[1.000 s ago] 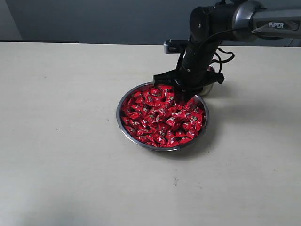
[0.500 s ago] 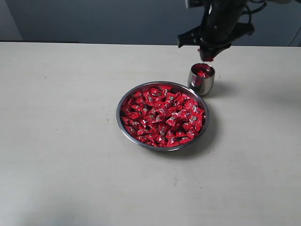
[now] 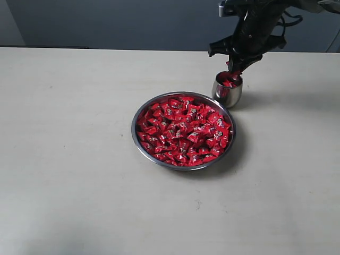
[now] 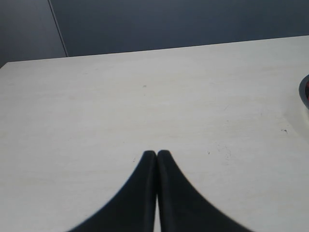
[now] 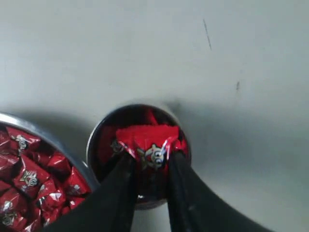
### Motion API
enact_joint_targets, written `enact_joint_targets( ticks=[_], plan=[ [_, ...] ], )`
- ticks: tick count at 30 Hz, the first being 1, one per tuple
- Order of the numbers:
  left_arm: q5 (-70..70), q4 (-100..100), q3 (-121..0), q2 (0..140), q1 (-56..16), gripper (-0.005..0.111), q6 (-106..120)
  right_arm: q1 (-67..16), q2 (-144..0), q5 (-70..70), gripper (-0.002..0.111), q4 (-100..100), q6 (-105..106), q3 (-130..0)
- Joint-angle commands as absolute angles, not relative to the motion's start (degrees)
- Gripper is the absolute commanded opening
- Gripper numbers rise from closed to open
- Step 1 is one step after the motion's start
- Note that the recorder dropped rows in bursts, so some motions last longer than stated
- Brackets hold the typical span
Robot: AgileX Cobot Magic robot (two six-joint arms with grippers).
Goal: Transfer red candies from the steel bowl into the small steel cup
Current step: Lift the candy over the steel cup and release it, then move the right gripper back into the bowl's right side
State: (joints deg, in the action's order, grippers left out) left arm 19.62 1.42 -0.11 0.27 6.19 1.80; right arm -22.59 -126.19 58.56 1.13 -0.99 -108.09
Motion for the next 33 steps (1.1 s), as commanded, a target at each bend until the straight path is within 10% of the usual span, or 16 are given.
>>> enact_joint_targets(
  ticks=[1, 7, 12, 33],
  plan=[
    [19.14, 1.55, 0.00, 0.00, 6.18, 0.000, 1.68, -22.50, -127.12, 56.78, -0.001, 2.04, 0.40, -108.79],
    [19.14, 1.55, 0.00, 0.00, 6.18, 0.000, 1.68, -22.50, -127.94, 56.44, 0.002, 2.04, 1.96, -108.79],
    [19.14, 1.55, 0.00, 0.00, 6.18, 0.000, 1.68, -22.50, -128.43, 56.65, 0.040, 3.74, 2.04, -108.79],
    [19.14, 1.55, 0.00, 0.00, 6.18, 0.000, 1.68, -29.90, -126.39, 69.96, 0.037, 18.39, 11.42, -107.32]
  ],
)
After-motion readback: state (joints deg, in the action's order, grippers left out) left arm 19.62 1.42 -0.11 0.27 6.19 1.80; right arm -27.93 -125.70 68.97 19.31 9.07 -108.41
